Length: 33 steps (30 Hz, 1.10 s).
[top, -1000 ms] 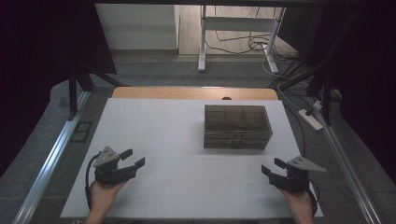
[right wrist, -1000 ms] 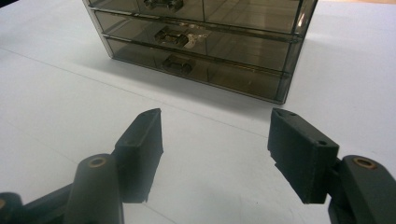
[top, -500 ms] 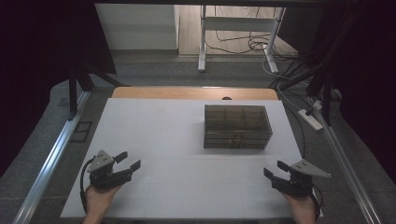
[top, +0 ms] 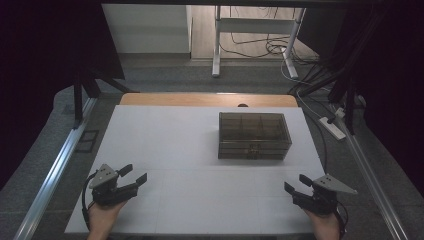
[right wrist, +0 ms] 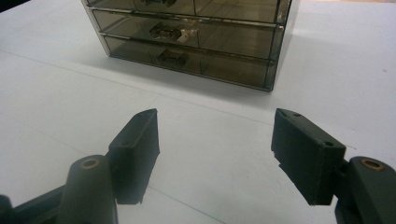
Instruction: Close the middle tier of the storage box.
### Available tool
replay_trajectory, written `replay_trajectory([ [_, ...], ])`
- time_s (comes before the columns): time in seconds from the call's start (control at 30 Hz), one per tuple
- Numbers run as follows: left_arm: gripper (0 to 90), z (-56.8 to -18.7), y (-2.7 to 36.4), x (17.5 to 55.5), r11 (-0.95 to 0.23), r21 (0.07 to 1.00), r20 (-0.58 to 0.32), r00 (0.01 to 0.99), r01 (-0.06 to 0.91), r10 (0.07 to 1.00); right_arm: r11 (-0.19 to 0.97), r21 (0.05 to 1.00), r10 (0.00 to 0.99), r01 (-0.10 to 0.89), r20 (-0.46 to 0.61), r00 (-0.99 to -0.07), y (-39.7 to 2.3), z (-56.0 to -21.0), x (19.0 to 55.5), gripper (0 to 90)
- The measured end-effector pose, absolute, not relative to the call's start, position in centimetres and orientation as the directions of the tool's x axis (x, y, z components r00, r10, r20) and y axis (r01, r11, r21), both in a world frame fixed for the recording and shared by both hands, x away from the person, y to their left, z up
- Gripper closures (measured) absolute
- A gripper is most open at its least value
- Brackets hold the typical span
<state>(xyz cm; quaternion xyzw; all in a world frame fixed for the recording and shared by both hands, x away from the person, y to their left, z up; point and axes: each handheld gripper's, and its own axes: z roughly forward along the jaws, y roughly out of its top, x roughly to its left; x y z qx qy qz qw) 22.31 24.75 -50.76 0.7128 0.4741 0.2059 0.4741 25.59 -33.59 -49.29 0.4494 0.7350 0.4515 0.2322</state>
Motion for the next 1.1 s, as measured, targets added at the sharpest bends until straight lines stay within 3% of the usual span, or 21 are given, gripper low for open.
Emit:
replay_trajectory([
  [1.1,32.0,-51.8,26.1,21.6,-0.081,0.869,-0.155,0.424,0.489,0.893,0.162,0.872,0.891,0.462,0.071,-0.448,-35.0,-50.0,25.0,30.5],
])
